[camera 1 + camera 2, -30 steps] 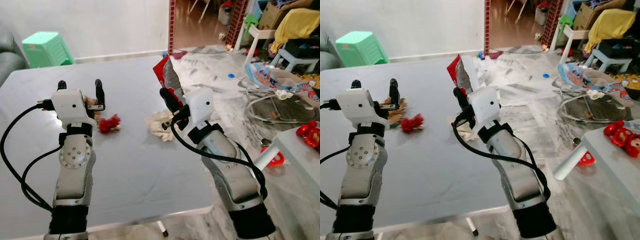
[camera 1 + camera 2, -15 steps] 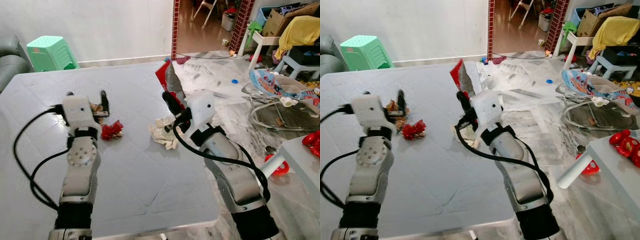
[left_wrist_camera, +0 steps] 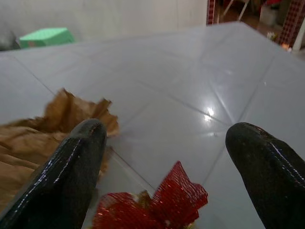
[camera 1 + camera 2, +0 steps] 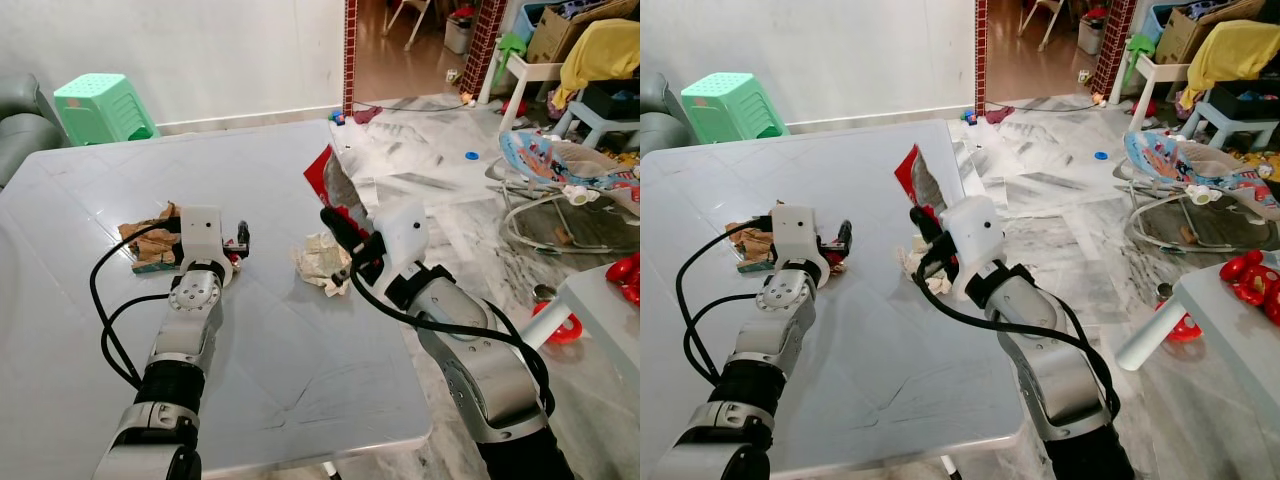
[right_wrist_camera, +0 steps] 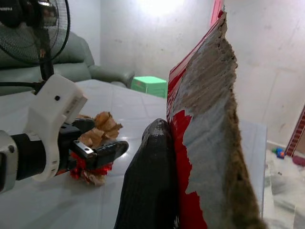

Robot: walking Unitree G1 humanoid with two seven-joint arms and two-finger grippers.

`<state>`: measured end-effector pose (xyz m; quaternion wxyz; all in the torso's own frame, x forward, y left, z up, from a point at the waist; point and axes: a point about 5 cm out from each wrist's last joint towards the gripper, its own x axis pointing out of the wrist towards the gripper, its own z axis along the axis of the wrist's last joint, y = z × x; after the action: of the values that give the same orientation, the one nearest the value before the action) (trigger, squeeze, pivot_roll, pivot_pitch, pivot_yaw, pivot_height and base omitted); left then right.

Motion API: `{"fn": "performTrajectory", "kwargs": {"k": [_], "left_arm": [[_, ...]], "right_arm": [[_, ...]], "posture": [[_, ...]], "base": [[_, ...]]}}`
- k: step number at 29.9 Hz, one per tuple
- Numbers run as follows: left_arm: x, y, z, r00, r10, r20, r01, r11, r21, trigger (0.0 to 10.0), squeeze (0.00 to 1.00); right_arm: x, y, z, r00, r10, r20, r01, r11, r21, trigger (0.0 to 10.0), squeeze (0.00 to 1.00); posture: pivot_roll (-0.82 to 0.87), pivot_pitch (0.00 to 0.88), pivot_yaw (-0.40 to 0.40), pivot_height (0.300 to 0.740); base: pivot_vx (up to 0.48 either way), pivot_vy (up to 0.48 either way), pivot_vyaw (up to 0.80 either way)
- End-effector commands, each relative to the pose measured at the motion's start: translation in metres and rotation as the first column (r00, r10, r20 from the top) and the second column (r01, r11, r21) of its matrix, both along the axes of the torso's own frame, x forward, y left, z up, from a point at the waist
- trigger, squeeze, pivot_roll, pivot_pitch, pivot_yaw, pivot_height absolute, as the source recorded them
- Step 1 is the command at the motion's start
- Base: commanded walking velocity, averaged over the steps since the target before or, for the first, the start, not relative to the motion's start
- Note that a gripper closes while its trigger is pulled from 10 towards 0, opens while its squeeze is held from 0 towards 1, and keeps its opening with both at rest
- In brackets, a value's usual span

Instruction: Picking trash to rubbish bin

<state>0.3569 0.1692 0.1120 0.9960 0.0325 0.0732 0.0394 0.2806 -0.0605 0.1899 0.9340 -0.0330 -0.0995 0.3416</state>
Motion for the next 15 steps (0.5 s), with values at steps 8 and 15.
{"fn": "performTrajectory", "kwargs": {"k": [8,15], "left_arm": [[0.003,-0.001,-0.012,0.997,0.005,-0.080,-0.005,1.000,0.000,4.2,0.00],[0.000,-0.003,-0.024,0.990,-0.002,-0.141,-0.004,0.999,-0.042,0.0,0.00]], "right_arm": [[-0.006,0.006,0.005,0.999,0.048,0.009,-0.048,0.999,-0.004,0.0,0.00],[-0.006,0.005,0.004,0.998,0.062,-0.006,-0.062,0.998,-0.022,0.0,0.00]], "posture": [[-0.12,0.063,0.036,0.740],[-0.12,0.052,0.034,0.740]], "base": [[0.000,0.000,0.00],[0.000,0.000,0.00]]}}
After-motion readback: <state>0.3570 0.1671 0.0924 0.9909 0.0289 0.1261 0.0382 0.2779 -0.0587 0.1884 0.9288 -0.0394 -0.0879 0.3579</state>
